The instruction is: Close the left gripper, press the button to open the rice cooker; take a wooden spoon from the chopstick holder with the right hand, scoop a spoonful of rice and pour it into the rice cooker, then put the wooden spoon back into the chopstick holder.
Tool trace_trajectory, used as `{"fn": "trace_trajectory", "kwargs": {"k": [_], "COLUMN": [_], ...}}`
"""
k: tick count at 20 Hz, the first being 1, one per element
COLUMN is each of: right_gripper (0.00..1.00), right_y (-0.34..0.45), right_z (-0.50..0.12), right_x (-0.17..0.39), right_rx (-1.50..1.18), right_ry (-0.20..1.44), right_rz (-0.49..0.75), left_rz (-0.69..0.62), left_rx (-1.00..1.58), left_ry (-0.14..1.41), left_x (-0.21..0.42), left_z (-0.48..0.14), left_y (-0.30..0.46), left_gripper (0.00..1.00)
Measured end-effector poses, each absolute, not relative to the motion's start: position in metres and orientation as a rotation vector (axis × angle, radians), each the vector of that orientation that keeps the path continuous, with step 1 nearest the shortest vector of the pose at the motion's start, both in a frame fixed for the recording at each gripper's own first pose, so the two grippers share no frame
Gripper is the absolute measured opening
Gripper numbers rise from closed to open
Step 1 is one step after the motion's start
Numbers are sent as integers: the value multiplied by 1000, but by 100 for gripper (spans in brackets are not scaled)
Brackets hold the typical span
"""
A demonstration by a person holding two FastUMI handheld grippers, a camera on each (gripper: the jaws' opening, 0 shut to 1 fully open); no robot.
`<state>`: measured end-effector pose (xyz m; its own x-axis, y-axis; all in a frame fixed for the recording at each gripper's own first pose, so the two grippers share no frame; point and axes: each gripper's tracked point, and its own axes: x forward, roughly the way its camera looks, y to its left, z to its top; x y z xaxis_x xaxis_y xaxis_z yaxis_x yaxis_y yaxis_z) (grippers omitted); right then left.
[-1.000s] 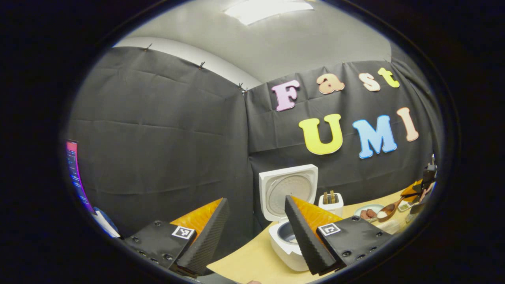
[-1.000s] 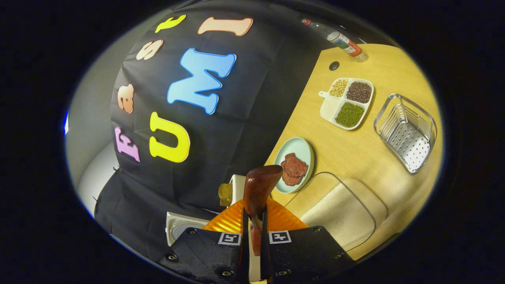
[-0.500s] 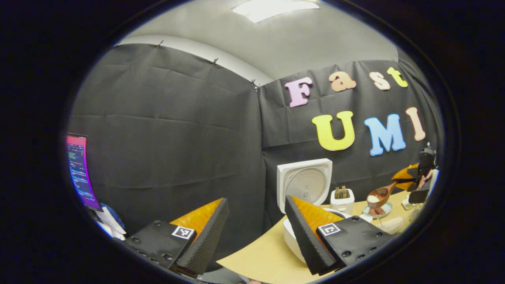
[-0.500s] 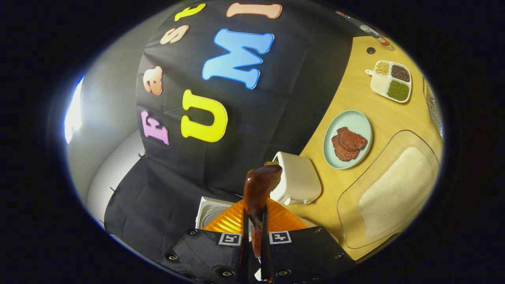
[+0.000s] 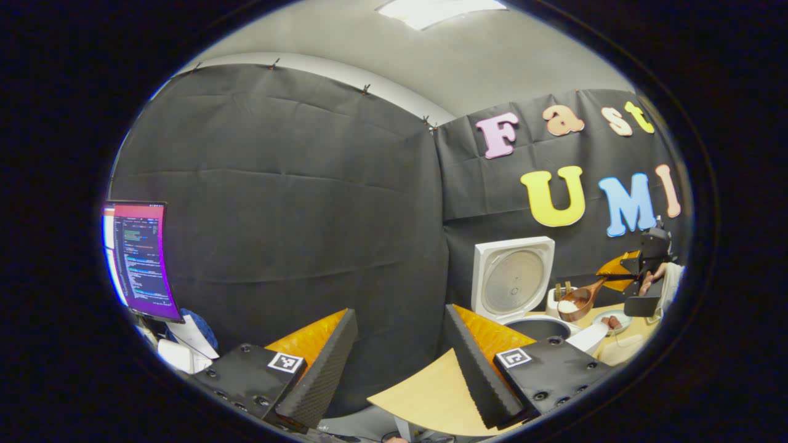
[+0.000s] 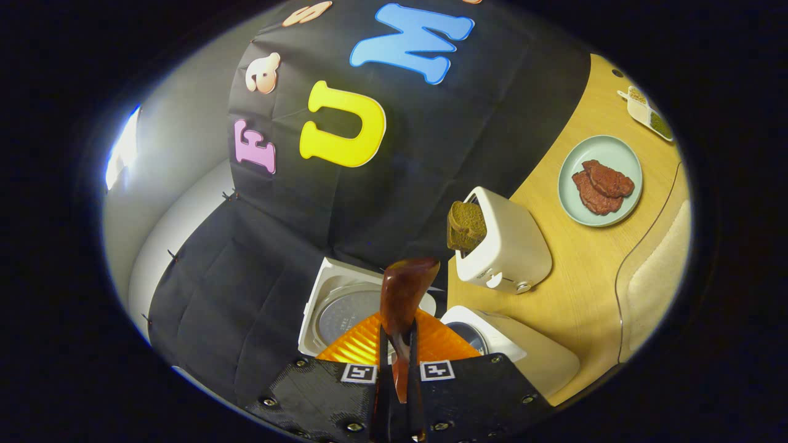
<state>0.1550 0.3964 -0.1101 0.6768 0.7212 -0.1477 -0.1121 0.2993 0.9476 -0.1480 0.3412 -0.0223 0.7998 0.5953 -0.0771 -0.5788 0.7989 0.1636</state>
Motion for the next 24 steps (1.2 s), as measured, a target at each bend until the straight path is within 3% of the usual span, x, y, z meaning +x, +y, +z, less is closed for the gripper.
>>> {"fn": "trace_trajectory", "kwargs": {"k": [12,24], "right_gripper": [11,11], "right_y": [499,525], "right_z": [-152,-159], "right_x": [150,139], "right_rx": [784,242], "right_ry": [697,609], "right_rz": [698,785], "left_rz": [734,746], "left_rx": [140,92], "left_ry": [170,178], "left_x": [-176,-172], "left_z": [-33,-50], "left_y": [365,367], "left_gripper": [100,100]}}
